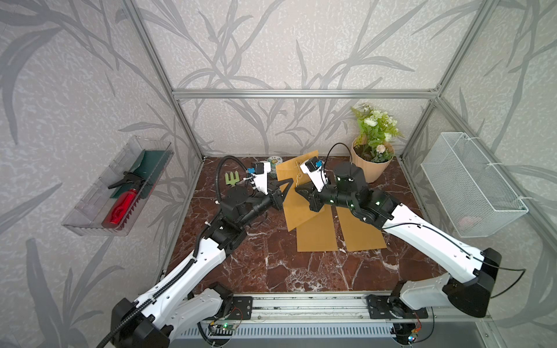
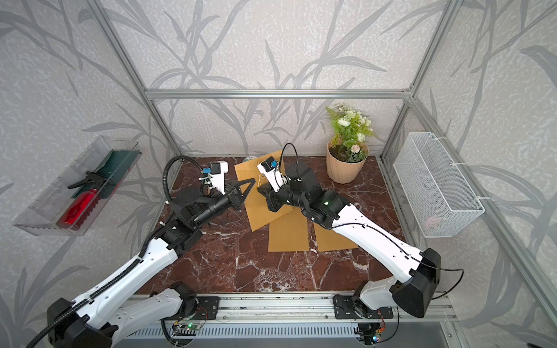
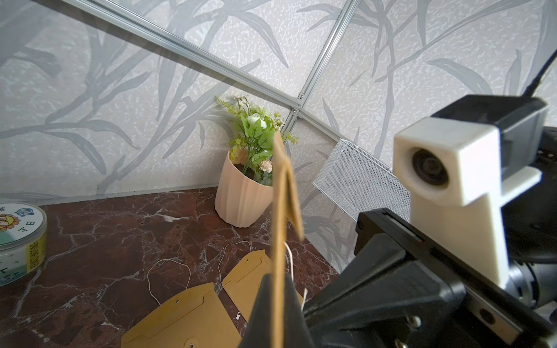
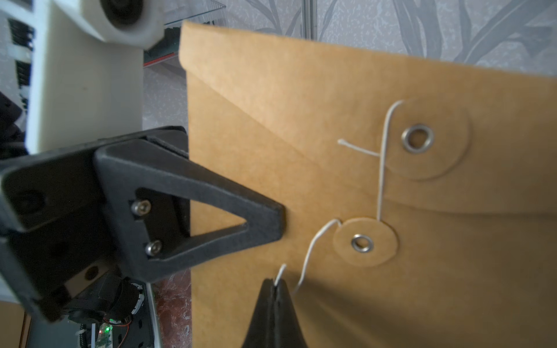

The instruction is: Open the file bag

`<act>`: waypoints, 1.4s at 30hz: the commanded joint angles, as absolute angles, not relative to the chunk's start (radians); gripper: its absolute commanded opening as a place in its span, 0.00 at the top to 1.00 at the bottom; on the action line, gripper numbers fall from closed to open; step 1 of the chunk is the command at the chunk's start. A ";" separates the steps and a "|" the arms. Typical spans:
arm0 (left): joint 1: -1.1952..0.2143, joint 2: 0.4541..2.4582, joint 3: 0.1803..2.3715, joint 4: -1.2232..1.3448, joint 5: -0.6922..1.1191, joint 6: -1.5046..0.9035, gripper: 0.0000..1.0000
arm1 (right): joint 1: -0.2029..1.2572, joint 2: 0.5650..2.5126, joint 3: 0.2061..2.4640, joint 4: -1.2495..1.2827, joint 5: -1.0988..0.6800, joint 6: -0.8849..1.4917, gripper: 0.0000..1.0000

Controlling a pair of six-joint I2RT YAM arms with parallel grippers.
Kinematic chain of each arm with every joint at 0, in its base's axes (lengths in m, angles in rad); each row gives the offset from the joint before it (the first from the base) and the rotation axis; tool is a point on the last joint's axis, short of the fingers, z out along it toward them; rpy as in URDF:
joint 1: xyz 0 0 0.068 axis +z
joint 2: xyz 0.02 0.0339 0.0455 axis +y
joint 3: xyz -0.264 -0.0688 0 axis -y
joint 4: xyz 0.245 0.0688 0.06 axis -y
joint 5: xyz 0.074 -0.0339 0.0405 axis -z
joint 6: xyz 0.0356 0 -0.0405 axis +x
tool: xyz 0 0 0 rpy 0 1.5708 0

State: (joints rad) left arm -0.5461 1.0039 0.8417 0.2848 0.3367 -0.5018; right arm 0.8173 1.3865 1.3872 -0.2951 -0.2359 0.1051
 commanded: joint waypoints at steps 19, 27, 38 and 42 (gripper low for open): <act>-0.544 0.977 0.867 0.307 0.315 -0.494 1.00 | 0.824 1.329 1.345 -0.301 -0.196 0.104 1.00; -0.542 0.971 0.868 0.301 0.314 -0.492 1.00 | 0.821 1.313 1.331 -0.314 -0.174 0.097 1.00; -0.541 0.956 0.867 0.291 0.314 -0.489 1.00 | 0.811 1.296 1.328 -0.341 -0.140 0.085 1.00; -0.540 0.948 0.867 0.285 0.314 -0.486 1.00 | 0.802 1.288 1.327 -0.352 -0.132 0.080 1.00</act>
State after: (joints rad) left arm -0.5442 0.9730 0.8421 0.2680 0.3214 -0.4969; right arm 0.8093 1.3182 1.3365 -0.3294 -0.1516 0.0933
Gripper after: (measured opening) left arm 0.048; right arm 0.046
